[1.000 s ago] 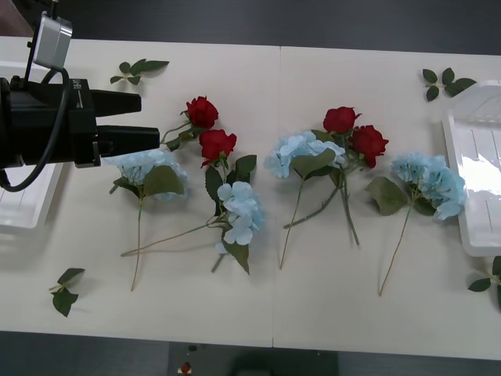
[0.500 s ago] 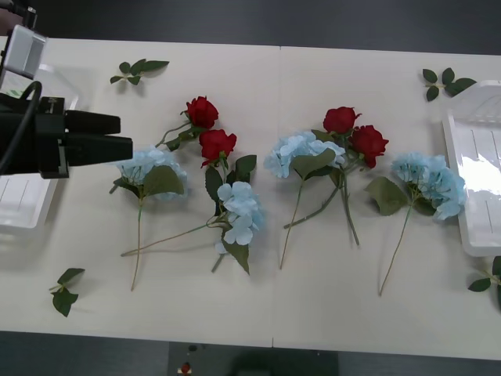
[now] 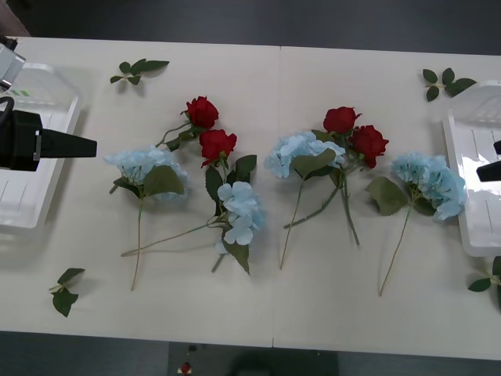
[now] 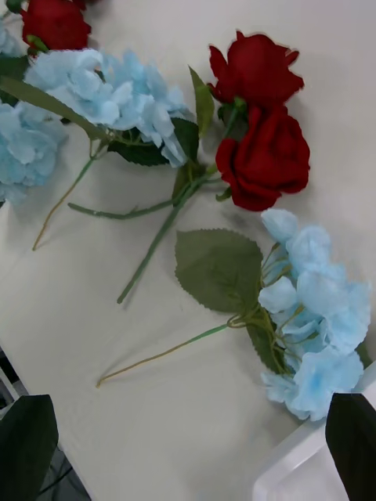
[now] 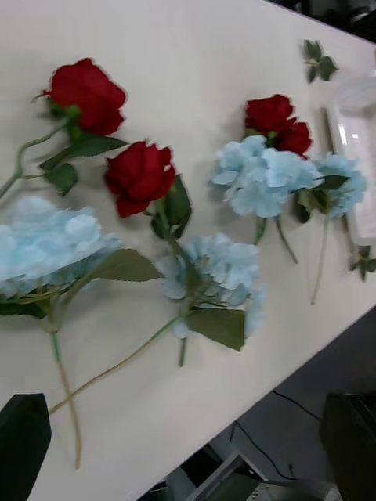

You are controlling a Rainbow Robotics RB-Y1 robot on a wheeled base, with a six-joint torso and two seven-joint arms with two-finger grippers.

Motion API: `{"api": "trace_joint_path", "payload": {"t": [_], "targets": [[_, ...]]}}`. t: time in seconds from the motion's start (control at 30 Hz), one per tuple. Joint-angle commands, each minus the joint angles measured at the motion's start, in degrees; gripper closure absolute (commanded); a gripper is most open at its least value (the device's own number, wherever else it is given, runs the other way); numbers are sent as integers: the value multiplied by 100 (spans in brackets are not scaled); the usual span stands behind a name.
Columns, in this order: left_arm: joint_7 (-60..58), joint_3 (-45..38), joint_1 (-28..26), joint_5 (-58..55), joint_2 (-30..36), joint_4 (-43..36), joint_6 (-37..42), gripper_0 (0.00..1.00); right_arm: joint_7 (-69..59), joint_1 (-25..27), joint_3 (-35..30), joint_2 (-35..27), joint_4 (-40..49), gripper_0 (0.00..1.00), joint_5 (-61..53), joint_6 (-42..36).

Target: Put the red flowers into the right box and the blue flowers into the left box

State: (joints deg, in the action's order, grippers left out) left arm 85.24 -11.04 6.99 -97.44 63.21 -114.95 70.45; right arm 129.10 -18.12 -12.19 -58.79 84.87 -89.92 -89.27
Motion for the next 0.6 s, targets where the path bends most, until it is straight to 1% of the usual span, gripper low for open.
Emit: {"api": "trace_joint_path", "payload": {"t": [0.03, 0.07, 0.17, 0.27, 0.47, 0.6], "targets": [[-156, -38, -383, 243, 103, 87, -32, 0, -1151, -51, 226, -97, 118, 0, 221, 165], [-156, -38, -427, 243, 95, 130, -32, 0, -1274, -51, 279, -97, 118, 0, 247, 191], [-113, -29, -646, 234, 103, 359, -23, 0, -2249, -51, 613, -89, 118, 0, 353, 314], [-69, -3, -752, 339, 95, 403, -32, 0, -2917, -51, 824, -97, 162, 0, 458, 376], [-60, 428, -690, 1025, 95, 403, -207, 0, -4271, -51, 1360, -71, 540, 0, 1065, 657], [-95, 999, -488, 1412, 51, 412, -568, 0, -4947, -51, 1465, 210, 654, 0, 1513, 692]]}}
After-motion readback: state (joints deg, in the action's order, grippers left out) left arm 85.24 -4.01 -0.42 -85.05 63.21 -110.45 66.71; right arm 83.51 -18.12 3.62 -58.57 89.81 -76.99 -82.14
